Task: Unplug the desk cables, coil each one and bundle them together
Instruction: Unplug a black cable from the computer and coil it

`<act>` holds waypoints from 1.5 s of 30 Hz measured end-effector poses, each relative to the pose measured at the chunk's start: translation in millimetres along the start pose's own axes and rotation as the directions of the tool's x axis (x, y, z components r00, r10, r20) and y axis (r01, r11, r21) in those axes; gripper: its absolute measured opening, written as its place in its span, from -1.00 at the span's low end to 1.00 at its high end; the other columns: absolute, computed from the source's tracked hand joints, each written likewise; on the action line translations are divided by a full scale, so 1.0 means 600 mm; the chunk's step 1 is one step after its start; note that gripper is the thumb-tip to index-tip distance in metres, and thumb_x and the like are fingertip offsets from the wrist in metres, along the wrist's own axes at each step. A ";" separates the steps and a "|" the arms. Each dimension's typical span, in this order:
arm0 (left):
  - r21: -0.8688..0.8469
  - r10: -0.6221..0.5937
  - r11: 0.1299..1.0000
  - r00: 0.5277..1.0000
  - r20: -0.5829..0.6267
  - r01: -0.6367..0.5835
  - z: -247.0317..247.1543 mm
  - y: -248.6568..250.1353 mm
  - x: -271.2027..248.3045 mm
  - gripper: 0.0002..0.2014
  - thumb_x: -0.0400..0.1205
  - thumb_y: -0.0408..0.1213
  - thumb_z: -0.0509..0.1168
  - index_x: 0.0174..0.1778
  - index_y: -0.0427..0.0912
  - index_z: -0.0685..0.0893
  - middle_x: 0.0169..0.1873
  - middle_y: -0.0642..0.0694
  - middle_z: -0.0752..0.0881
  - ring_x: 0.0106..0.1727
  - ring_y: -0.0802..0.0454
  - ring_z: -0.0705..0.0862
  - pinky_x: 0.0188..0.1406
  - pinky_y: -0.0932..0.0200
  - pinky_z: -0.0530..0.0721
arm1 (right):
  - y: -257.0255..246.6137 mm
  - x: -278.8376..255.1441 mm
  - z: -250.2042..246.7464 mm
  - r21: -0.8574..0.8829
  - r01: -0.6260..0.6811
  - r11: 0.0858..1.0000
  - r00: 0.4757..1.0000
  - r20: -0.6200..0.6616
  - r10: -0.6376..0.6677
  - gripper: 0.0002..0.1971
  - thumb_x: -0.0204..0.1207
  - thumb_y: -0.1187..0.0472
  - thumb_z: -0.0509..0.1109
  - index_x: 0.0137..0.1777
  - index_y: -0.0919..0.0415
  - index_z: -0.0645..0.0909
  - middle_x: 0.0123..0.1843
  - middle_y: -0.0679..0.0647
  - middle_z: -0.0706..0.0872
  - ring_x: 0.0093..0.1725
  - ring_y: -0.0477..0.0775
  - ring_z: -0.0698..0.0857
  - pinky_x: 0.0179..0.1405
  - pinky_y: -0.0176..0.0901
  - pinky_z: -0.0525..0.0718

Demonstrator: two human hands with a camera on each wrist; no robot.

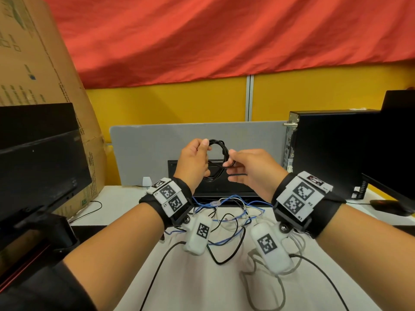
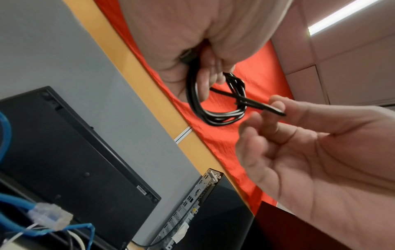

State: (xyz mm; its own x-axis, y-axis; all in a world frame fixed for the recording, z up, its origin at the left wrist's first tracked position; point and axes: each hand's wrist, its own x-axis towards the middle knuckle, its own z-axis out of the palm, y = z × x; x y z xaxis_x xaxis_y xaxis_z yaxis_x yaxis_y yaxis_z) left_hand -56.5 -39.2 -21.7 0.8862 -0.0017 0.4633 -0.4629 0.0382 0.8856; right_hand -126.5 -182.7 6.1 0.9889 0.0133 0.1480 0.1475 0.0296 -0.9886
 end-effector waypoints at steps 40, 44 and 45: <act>-0.491 -0.149 0.840 0.968 0.202 0.231 0.037 0.020 -0.029 -0.79 0.76 -0.14 0.15 -0.05 -0.22 0.54 -0.62 0.09 0.23 -0.61 0.20 0.19 -0.64 0.32 0.30 | 0.068 0.040 -0.046 -0.347 0.369 0.862 0.904 -0.081 -0.420 -0.75 0.56 0.37 0.39 -0.24 0.06 0.80 -0.39 0.00 0.80 -0.34 -0.05 0.80 -0.25 -0.27 0.76; -0.508 -0.154 0.838 0.979 0.132 0.200 0.037 0.013 -0.026 -0.79 0.77 -0.15 0.15 -0.06 -0.21 0.54 -0.61 0.07 0.23 -0.62 0.19 0.20 -0.65 0.32 0.33 | 0.049 0.027 -0.031 0.218 0.134 0.967 0.990 -0.069 -0.122 -0.83 0.61 0.45 0.29 -0.02 0.43 0.74 -0.14 0.32 0.81 -0.22 0.15 0.83 -0.22 -0.16 0.79; -0.505 -0.154 0.841 0.981 0.119 0.193 0.037 0.012 -0.025 -0.78 0.77 -0.15 0.14 -0.05 -0.21 0.54 -0.62 0.07 0.23 -0.63 0.19 0.20 -0.65 0.32 0.34 | 0.045 0.024 -0.031 0.300 0.089 0.950 0.996 -0.030 -0.084 -0.81 0.62 0.42 0.26 0.06 0.49 0.68 -0.09 0.37 0.79 -0.19 0.18 0.82 -0.20 -0.13 0.80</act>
State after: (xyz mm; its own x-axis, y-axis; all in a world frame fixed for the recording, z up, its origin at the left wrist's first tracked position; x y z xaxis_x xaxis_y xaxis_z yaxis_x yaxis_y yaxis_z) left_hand -73.3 -61.0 -21.5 0.9381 -0.1268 0.3223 -0.2084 0.5366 0.8177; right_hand -108.1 -200.1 -18.8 0.9730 -0.0192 0.2299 0.2233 0.3296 -0.9173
